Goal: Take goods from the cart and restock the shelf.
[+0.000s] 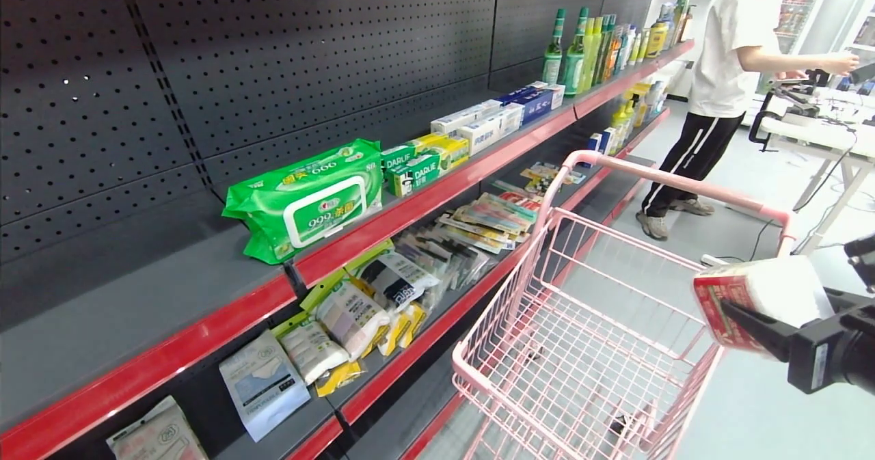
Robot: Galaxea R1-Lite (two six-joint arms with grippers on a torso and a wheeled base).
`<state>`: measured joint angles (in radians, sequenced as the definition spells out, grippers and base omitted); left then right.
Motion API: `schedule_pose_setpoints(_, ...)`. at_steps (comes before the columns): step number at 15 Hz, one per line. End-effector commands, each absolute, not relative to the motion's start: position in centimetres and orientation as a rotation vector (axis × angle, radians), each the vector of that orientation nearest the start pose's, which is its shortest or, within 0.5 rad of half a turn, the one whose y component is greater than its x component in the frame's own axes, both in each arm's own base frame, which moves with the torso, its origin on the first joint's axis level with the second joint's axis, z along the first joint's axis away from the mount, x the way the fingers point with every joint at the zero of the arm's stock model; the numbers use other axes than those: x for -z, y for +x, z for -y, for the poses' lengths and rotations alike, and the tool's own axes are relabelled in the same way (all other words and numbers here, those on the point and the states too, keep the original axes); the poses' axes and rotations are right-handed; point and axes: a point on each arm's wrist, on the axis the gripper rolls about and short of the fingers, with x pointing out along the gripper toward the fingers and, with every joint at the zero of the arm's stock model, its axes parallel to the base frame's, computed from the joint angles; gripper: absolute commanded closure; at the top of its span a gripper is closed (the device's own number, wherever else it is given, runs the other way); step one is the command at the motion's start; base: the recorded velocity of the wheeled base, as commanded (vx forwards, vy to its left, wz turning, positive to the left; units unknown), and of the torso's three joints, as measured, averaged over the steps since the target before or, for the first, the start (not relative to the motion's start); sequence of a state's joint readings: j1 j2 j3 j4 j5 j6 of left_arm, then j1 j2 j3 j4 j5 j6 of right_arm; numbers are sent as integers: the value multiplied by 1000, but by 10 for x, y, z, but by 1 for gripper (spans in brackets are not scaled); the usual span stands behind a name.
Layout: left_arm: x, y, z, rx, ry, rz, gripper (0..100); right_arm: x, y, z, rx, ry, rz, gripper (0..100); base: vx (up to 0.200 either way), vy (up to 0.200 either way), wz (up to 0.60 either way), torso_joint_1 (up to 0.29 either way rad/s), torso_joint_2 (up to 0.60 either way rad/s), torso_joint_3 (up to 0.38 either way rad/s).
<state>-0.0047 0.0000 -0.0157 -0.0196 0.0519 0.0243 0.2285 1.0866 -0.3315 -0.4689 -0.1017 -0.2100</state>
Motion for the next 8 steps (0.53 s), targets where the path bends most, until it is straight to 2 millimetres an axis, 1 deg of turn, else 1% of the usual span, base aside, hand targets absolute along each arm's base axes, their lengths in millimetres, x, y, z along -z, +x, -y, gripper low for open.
schedule_pose_setpoints(1,-82,-24,-1,-48,16,33,0,-172,116,-26,-155,-254,-220,100,0,0,0,0,0,0)
schedule_pose_setpoints(3,-82,-24,-1,-49,14,33,0,-168,103,-23,-160,-249,-198,100,0,0,0,0,0,0)
schedule_pose_setpoints(4,-82,-24,-1,-49,14,33,0,-166,100,-22,-164,-248,-196,100,0,0,0,0,0,0)
schedule_pose_setpoints(6,-81,-24,-1,-57,16,35,0,-157,87,-19,-175,-248,-190,100,0,0,0,0,0,0)
schedule_pose_setpoints(8,-81,-24,-1,-56,19,35,0,-156,83,-18,-190,-239,-193,100,0,0,0,0,0,0)
